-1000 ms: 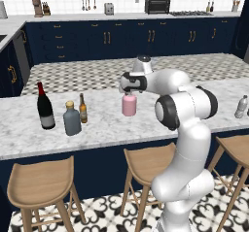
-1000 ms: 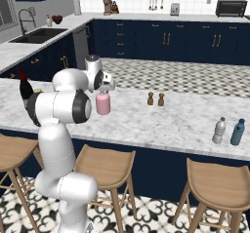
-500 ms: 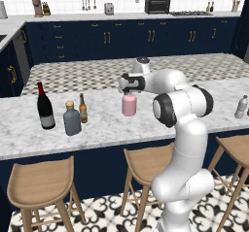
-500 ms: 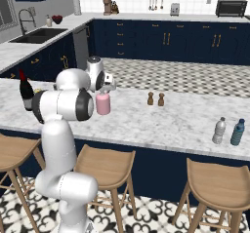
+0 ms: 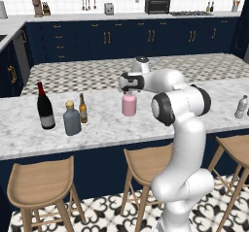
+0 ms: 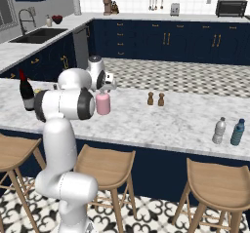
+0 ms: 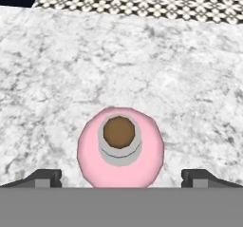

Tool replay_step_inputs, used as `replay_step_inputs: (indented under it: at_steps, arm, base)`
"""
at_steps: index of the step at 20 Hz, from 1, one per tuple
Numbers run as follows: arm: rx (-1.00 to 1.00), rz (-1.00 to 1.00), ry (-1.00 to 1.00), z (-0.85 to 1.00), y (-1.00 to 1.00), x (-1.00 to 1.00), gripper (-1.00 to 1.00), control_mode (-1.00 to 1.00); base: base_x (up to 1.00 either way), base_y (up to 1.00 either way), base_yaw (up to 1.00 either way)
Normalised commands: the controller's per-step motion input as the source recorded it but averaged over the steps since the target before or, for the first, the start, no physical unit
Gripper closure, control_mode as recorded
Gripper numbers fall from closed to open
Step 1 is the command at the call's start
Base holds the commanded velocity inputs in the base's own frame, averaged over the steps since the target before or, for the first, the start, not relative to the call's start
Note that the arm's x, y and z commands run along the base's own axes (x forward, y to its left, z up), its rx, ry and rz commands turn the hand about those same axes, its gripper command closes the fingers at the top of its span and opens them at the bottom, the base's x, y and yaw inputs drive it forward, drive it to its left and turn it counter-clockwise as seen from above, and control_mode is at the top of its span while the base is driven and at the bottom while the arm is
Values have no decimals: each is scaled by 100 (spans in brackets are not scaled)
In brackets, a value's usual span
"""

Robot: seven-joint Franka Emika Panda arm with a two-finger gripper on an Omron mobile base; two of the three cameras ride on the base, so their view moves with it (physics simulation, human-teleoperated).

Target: Move the plastic bottles in the middle to the plastics group, and the glass bottles in the middle to the glass group.

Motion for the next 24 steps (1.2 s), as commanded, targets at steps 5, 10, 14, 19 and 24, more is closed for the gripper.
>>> replay_step_inputs:
  at_steps: [5, 10, 14, 19, 24]
  arm:
    - [0, 0, 0, -9, 1, 11, -100, -100]
    - [0, 0, 0, -11, 4, 18, -100, -100]
    - [0, 0, 0, -15, 0, 21, -100, -100]
    - [0, 0, 0, 0, 0, 17, -100, -100]
    - [0, 0, 0, 0, 0, 0, -100, -100]
  base:
    - [0, 0, 0]
    - [0, 0, 0]
    - [0, 0, 0]
    - [0, 0, 0]
    - [0, 0, 0]
